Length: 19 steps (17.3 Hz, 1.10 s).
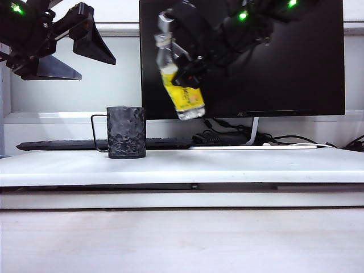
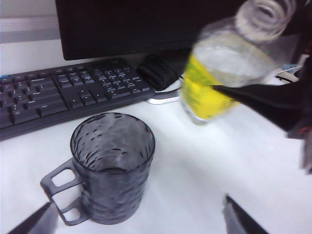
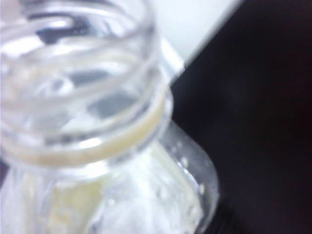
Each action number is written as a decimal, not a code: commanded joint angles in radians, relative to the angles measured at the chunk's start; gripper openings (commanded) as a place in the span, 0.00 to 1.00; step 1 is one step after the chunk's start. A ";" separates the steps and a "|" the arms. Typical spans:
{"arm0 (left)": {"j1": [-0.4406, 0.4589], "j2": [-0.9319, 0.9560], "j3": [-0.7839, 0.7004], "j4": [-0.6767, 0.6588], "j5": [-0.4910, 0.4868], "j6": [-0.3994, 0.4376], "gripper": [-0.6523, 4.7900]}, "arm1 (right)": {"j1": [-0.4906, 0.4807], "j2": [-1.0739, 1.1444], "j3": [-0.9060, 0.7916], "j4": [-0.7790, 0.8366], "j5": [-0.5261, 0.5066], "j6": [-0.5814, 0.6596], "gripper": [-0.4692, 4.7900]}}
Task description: Carefully pick up the bottle and pour some water from the bottle into the cup.
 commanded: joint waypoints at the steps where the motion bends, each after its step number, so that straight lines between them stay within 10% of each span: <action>1: 0.001 -0.002 0.003 0.012 -0.002 0.004 1.00 | 0.021 -0.001 0.011 0.114 0.020 -0.169 0.46; 19: 0.000 0.059 0.003 0.083 0.006 -0.004 1.00 | 0.021 0.268 0.198 0.193 0.079 -0.436 0.46</action>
